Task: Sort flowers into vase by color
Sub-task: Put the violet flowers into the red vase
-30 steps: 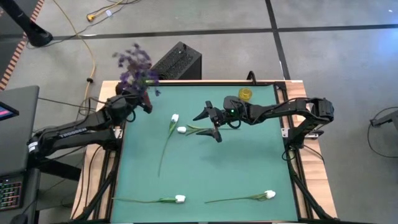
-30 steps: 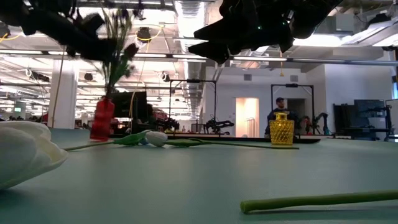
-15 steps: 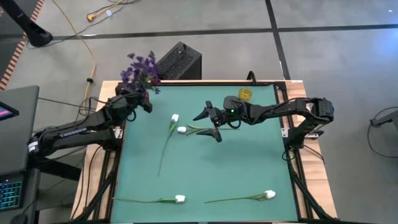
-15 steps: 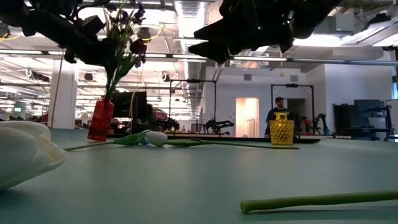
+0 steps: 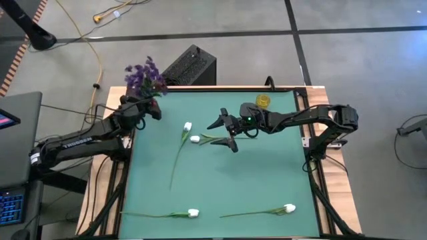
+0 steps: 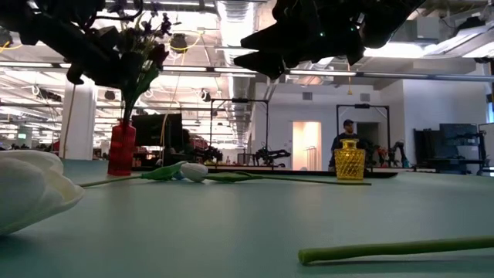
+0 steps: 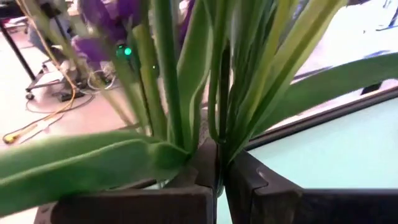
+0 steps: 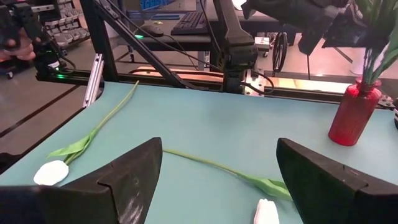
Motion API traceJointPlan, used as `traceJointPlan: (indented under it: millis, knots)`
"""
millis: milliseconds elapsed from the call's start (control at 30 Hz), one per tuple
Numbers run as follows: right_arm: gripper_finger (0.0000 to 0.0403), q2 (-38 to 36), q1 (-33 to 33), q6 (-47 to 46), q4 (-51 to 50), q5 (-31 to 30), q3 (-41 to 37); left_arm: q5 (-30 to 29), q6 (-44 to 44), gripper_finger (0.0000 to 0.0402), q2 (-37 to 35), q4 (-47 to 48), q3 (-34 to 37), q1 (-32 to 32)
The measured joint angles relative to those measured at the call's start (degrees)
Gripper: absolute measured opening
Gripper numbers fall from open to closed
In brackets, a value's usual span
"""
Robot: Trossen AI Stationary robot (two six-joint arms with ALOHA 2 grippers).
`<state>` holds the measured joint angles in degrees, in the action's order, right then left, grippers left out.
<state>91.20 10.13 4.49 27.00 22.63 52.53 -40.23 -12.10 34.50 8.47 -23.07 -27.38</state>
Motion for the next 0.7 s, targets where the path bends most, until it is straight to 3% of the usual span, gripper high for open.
traceJointPlan:
  millis: [700]
  knots:
    - [0.0341, 0.00, -0.04, -1.47, 0.01, 0.00, 0.00, -1.05, -6.52, 0.0000, 0.44, 0.40, 5.98, -1.71]
